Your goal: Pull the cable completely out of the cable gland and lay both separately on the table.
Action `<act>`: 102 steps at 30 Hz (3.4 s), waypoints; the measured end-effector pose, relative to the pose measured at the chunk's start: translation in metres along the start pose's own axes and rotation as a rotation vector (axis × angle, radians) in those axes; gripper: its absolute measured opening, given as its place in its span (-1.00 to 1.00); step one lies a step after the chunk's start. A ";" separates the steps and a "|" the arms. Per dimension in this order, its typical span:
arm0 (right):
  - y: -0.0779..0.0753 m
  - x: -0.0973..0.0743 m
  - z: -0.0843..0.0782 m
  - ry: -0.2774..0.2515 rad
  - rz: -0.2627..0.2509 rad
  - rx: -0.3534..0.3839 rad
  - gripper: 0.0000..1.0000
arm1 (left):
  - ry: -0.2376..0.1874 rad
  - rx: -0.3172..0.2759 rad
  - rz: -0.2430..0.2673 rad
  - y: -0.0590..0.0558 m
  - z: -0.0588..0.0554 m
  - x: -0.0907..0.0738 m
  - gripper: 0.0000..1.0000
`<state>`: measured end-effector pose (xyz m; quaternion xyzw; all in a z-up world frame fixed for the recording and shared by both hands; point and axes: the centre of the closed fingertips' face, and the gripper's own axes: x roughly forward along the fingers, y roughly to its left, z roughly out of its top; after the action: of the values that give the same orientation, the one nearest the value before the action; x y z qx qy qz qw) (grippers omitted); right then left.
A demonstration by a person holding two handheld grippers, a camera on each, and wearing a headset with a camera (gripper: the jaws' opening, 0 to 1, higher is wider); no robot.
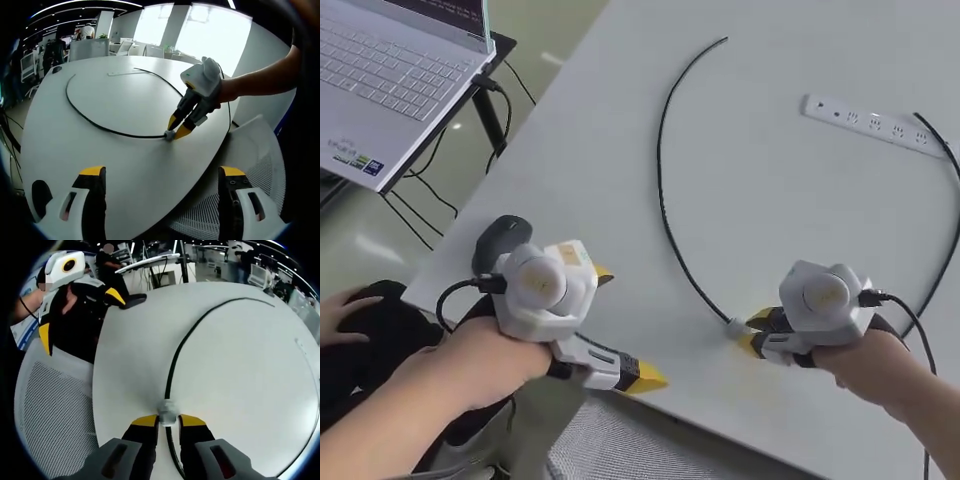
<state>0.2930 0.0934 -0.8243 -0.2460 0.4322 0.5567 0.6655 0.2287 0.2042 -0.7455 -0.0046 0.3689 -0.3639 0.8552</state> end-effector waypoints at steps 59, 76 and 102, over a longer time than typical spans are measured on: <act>0.030 -0.109 0.010 -0.019 0.044 -0.175 -0.87 | -0.050 0.165 -0.110 -0.076 0.079 0.047 0.76; 0.046 -0.145 -0.002 -0.030 0.060 -0.284 -0.88 | -0.068 0.199 -0.179 -0.111 0.099 0.065 0.66; 0.059 -0.157 -0.012 -0.003 0.116 -0.393 -0.87 | -0.062 0.354 -0.301 -0.145 0.105 0.084 0.06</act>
<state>0.2325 0.0162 -0.6878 -0.3451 0.3278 0.6681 0.5719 0.2444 0.0175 -0.6813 0.0792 0.2681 -0.5460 0.7898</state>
